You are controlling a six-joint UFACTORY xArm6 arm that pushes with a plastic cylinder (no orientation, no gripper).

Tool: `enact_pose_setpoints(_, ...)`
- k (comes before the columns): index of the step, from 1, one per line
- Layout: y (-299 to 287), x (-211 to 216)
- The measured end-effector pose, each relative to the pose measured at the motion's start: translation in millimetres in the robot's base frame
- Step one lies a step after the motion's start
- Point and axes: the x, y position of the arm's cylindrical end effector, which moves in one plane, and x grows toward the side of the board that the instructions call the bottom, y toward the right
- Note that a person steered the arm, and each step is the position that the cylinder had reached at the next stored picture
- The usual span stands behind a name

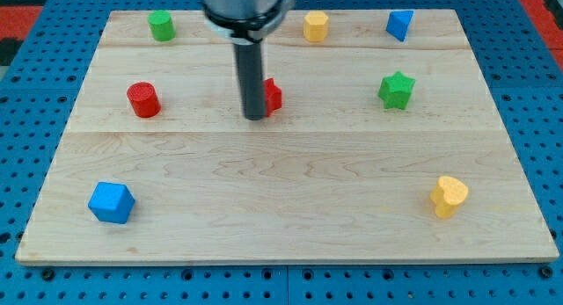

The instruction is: Move the green star to the bottom left of the blue triangle

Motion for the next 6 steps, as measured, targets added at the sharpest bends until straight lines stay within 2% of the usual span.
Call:
enact_pose_setpoints(1,82.1,-0.2)
enact_pose_setpoints(2,134.5,9.9)
enact_pose_setpoints(3,181.0,0.3)
enact_pose_setpoints(4,216.4,-24.8)
enact_pose_setpoints(5,194.1,-52.3)
enact_pose_setpoints(6,214.1,-76.4)
